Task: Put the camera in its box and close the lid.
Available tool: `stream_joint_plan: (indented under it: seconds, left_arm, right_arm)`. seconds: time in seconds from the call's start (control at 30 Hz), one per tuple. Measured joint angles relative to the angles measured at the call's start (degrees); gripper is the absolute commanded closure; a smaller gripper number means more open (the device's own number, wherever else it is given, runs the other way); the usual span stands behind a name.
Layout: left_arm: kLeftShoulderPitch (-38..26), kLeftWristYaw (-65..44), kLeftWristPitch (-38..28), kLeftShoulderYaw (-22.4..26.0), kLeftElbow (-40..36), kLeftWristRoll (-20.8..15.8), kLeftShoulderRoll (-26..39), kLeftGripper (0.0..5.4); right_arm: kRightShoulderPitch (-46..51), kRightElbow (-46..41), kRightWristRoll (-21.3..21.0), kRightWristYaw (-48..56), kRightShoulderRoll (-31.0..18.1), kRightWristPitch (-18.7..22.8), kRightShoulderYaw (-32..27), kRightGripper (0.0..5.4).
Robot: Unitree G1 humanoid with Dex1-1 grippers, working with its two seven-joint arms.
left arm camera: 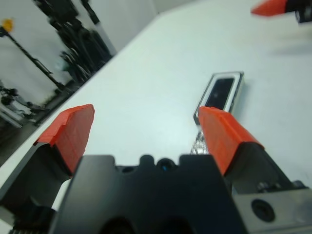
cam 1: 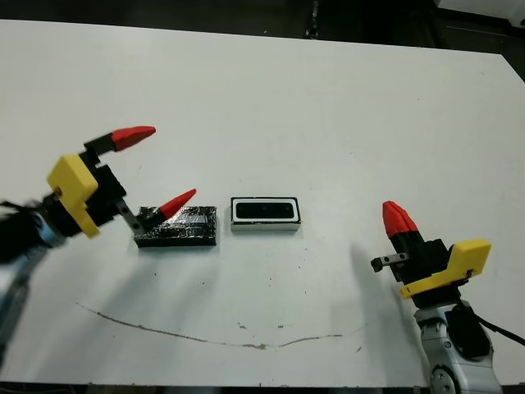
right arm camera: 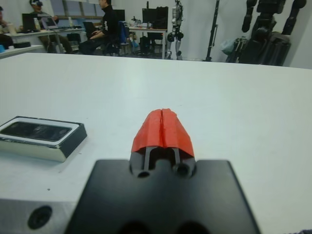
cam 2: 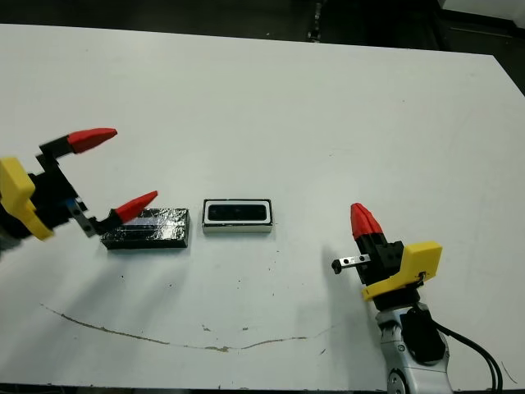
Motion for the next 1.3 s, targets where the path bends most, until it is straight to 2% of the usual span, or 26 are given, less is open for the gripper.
stream_joint_plan:
  seconds: [0.2, 0.37, 0.47, 0.57, 0.63, 0.83, 1.0, 1.17, 1.23, 1.3]
  left_arm:
    - [-10.6, -17.3, 2.3, -3.9, 11.5, -1.5, 5.5, 0.0]
    - [-19.3, -31.6, -2.6, -8.0, 26.9, -1.6, 3.5, 0.0]
    - [-22.0, -35.6, -2.8, -10.7, 31.7, 0.1, 2.3, 0.0]
    - [-24.2, -38.6, -3.0, -11.7, 35.5, 0.0, 1.2, 0.0]
    - [-24.6, -39.4, -3.0, -12.4, 36.9, -0.7, 0.8, 0.0]
    - [-24.5, -39.7, -2.6, -15.5, 38.3, -5.9, 0.8, 0.0]
    - [-23.7, -39.7, -5.0, -16.9, 39.5, -10.8, 0.9, 0.0]
    - [-22.9, -39.7, -6.5, -17.6, 40.3, -13.8, 0.9, 0.0]
    - [-22.4, -39.7, -7.0, -17.8, 40.5, -13.3, 0.9, 0.0]
    - [-21.8, -39.7, -7.5, -17.7, 40.3, -11.0, 0.9, 0.0]
  right_arm:
    - [0.0, 0.3, -0.4, -1.5, 0.1, -0.3, 0.1, 5.37]
    - [-0.1, 0.7, -0.4, -1.6, 0.1, -0.8, 0.3, 5.37]
    - [-0.2, 0.9, -0.4, -1.6, 0.1, -1.3, 0.3, 5.37]
    - [-0.2, 1.1, -0.7, -2.2, 0.1, -1.3, 0.4, 5.37]
    - [-0.2, 1.0, -0.9, -2.7, 0.1, -1.3, 0.4, 5.37]
    - [-0.2, 1.1, -1.9, -3.6, 0.1, -1.2, 0.7, 5.37]
    - [-0.3, 1.2, -3.0, -4.1, 0.1, -1.2, 1.0, 5.37]
    - [-0.3, 1.1, -3.9, -4.6, 0.1, -1.2, 1.0, 5.37]
    - [-0.3, 1.1, -3.9, -4.8, 0.1, -1.2, 1.0, 5.37]
    - [-0.3, 1.1, -3.9, -5.0, 0.1, -1.2, 1.0, 5.37]
